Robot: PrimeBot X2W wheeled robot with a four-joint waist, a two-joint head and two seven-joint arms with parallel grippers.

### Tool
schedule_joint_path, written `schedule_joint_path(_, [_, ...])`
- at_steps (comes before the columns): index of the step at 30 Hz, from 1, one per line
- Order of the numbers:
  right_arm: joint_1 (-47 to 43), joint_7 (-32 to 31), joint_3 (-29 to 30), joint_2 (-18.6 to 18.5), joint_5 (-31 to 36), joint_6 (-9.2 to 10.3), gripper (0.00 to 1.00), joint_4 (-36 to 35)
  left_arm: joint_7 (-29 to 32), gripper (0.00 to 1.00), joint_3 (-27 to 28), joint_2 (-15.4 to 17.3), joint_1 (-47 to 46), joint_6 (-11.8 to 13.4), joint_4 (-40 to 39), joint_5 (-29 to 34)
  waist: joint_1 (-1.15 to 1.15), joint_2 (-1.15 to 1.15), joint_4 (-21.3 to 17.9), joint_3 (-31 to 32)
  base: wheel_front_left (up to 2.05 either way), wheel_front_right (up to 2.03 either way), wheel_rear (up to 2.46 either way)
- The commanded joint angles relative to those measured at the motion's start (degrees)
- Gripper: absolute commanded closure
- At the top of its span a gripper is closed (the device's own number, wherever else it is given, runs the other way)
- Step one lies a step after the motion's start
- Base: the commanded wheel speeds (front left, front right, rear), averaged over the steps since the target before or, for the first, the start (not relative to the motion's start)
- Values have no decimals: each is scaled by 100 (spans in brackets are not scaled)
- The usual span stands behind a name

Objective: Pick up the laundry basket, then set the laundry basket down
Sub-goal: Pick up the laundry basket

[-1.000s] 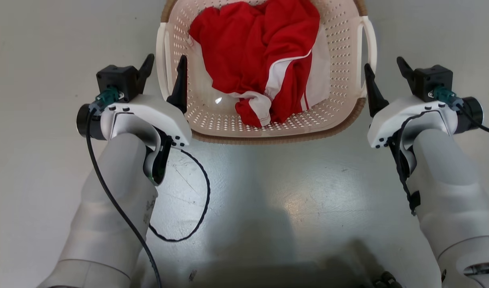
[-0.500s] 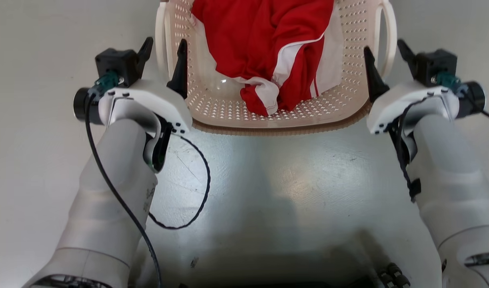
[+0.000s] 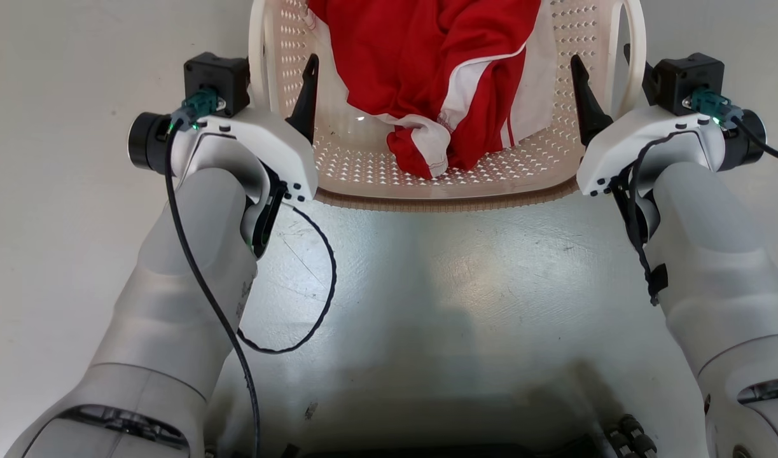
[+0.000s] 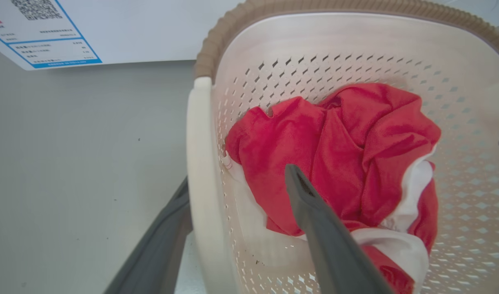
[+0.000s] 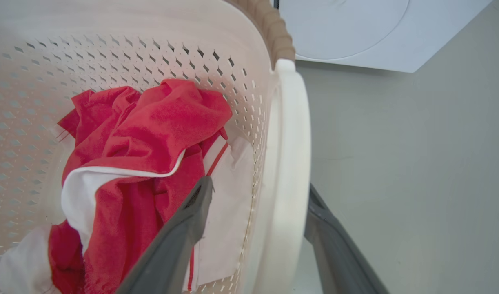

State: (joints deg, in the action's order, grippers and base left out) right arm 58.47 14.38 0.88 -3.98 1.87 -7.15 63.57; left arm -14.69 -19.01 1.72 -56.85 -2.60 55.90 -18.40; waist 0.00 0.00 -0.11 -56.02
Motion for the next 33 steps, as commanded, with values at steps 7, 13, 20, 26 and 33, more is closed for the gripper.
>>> schedule_joint_path(7, [-33,62,-196,110,-155,-34,0,111,-30,0,-171,116,-151,66,323,-171,0,0,-46,5,0,0,0])
schedule_joint_path(13, [8,62,-210,110,-207,-34,0,182,-30,0,-292,116,-253,82,467,-215,0,0,-63,15,0,0,0])
schedule_joint_path(20, [15,62,-272,110,-295,-34,2,202,-30,11,-410,116,-303,67,582,-297,0,0,-75,25,0,0,0])
schedule_joint_path(26, [-33,62,-366,110,-374,-34,100,187,-30,100,-537,116,-347,14,815,-415,0,0,-107,80,0,0,0])
schedule_joint_path(33, [-176,62,-489,110,-396,-34,100,277,-30,100,-649,116,-289,36,917,-556,0,0,-122,259,0,0,0])
